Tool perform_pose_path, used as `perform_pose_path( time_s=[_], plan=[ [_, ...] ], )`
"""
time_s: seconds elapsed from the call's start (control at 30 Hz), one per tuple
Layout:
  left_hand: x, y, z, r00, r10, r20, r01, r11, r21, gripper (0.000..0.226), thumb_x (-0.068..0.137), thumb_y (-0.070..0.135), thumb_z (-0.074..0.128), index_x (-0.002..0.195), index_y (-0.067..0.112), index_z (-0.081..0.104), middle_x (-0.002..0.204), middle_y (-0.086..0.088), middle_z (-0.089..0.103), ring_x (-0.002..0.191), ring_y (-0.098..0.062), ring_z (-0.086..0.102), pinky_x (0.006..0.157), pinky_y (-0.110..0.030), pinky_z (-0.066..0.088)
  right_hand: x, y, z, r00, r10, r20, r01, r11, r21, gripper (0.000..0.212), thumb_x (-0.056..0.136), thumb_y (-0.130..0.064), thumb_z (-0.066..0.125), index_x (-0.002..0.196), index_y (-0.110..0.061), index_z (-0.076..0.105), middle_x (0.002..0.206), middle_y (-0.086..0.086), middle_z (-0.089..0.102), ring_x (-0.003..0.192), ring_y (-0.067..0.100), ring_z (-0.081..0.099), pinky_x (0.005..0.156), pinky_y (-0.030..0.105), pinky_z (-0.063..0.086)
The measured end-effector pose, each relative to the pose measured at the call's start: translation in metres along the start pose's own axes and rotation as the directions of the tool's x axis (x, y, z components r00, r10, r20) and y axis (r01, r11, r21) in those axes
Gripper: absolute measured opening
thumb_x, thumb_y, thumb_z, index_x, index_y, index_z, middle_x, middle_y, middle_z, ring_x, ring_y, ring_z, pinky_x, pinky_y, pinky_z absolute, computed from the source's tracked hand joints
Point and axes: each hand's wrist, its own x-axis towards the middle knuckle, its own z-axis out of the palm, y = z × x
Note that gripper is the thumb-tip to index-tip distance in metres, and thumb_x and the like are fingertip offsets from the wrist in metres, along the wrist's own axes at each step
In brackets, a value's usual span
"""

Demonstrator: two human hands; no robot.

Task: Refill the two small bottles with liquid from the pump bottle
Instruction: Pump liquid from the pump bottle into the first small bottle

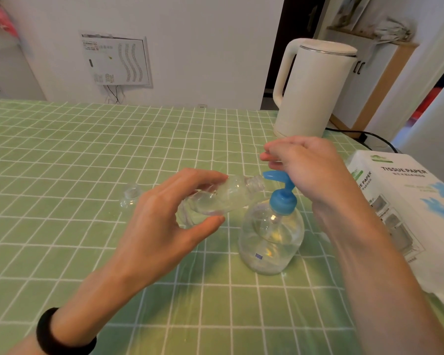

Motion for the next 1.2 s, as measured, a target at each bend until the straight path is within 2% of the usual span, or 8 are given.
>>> perform_pose_path(
  time_s=[0.1, 0.17, 0.23, 0.3, 0.57, 0.87, 1.0, 1.2],
  plan=[
    [0.0003, 0.0003, -0.0005, 1.000, -0.002, 0.002, 0.002, 1.000, 0.001, 0.049, 0.082, 0.024, 0.081, 0.130, 0.025, 0.068, 0.122, 0.015, 0.072, 0.114, -0.004, 0.069, 0.100, -0.021, 0.053, -0.0012, -0.0013, -0.0025, 0.999, -0.020, 0.028, 0.022, 0.995, -0.101, 0.022, 0.088, -0.015, 0.057, 0.085, -0.014, 0.078, 0.097, -0.001, 0.079, 0.096, 0.019, 0.072, 0.093, 0.035, 0.055],
    [0.0006, 0.0004, -0.0005, 1.000, -0.003, 0.001, 0.003, 1.000, 0.004, 0.049, 0.082, 0.024, 0.081, 0.130, 0.024, 0.068, 0.123, 0.015, 0.072, 0.114, -0.005, 0.069, 0.100, -0.022, 0.054, -0.0016, -0.0013, -0.0023, 0.998, -0.035, 0.046, 0.042, 0.987, -0.158, 0.028, 0.085, -0.011, 0.053, 0.100, 0.001, 0.073, 0.109, 0.019, 0.073, 0.104, 0.038, 0.066, 0.095, 0.047, 0.053],
    [0.0008, 0.0004, -0.0005, 1.000, -0.001, -0.001, 0.001, 1.000, 0.005, 0.049, 0.082, 0.023, 0.082, 0.130, 0.024, 0.068, 0.123, 0.015, 0.072, 0.114, -0.006, 0.069, 0.100, -0.022, 0.054, -0.0017, -0.0003, -0.0016, 0.998, -0.045, 0.049, 0.053, 0.981, -0.184, 0.034, 0.083, -0.010, 0.051, 0.109, 0.005, 0.067, 0.116, 0.025, 0.066, 0.114, 0.040, 0.058, 0.097, 0.050, 0.047],
    [0.0010, 0.0005, -0.0005, 1.000, 0.002, -0.003, -0.002, 1.000, 0.006, 0.050, 0.082, 0.022, 0.082, 0.130, 0.023, 0.068, 0.123, 0.014, 0.072, 0.115, -0.006, 0.069, 0.100, -0.022, 0.054, -0.0012, 0.0004, -0.0008, 0.998, -0.034, 0.049, 0.042, 0.981, -0.189, 0.032, 0.082, -0.012, 0.052, 0.103, 0.003, 0.071, 0.113, 0.023, 0.069, 0.113, 0.038, 0.061, 0.097, 0.042, 0.047],
    [-0.0002, -0.0001, -0.0023, 1.000, 0.003, -0.002, -0.003, 1.000, 0.013, 0.053, 0.083, 0.019, 0.089, 0.131, 0.026, 0.067, 0.123, 0.017, 0.072, 0.115, -0.002, 0.068, 0.100, -0.023, 0.054, -0.0034, 0.0043, 0.0037, 0.997, -0.058, 0.056, 0.073, 0.947, -0.314, 0.037, 0.090, -0.020, 0.046, 0.110, 0.000, 0.070, 0.115, 0.019, 0.071, 0.113, 0.038, 0.063, 0.097, 0.055, 0.051],
    [0.0009, -0.0027, -0.0017, 1.000, 0.022, 0.001, -0.022, 1.000, 0.014, 0.051, 0.083, 0.024, 0.084, 0.131, 0.028, 0.067, 0.123, 0.018, 0.072, 0.116, -0.002, 0.069, 0.100, -0.021, 0.054, 0.0001, 0.0049, -0.0002, 0.992, -0.119, 0.042, 0.126, 0.945, -0.302, 0.037, 0.094, -0.027, 0.048, 0.109, -0.003, 0.071, 0.116, 0.016, 0.071, 0.108, 0.033, 0.063, 0.092, 0.044, 0.050],
    [0.0011, -0.0027, -0.0021, 1.000, 0.020, -0.001, -0.020, 1.000, 0.006, 0.051, 0.083, 0.024, 0.082, 0.131, 0.026, 0.067, 0.123, 0.016, 0.072, 0.115, -0.003, 0.069, 0.100, -0.022, 0.055, 0.0012, 0.0056, 0.0009, 0.994, -0.056, 0.093, 0.080, 0.957, -0.279, 0.035, 0.091, -0.030, 0.050, 0.086, -0.013, 0.081, 0.087, -0.006, 0.079, 0.094, 0.020, 0.071, 0.091, 0.039, 0.054],
    [0.0007, -0.0025, -0.0016, 1.000, 0.013, -0.005, -0.013, 1.000, 0.003, 0.050, 0.082, 0.022, 0.082, 0.130, 0.026, 0.068, 0.122, 0.015, 0.073, 0.115, -0.005, 0.070, 0.099, -0.027, 0.056, -0.0008, 0.0059, 0.0053, 0.996, -0.051, 0.074, 0.070, 0.957, -0.281, 0.034, 0.089, -0.028, 0.049, 0.079, -0.020, 0.081, 0.082, -0.007, 0.079, 0.090, 0.022, 0.072, 0.090, 0.043, 0.057]
  ],
)
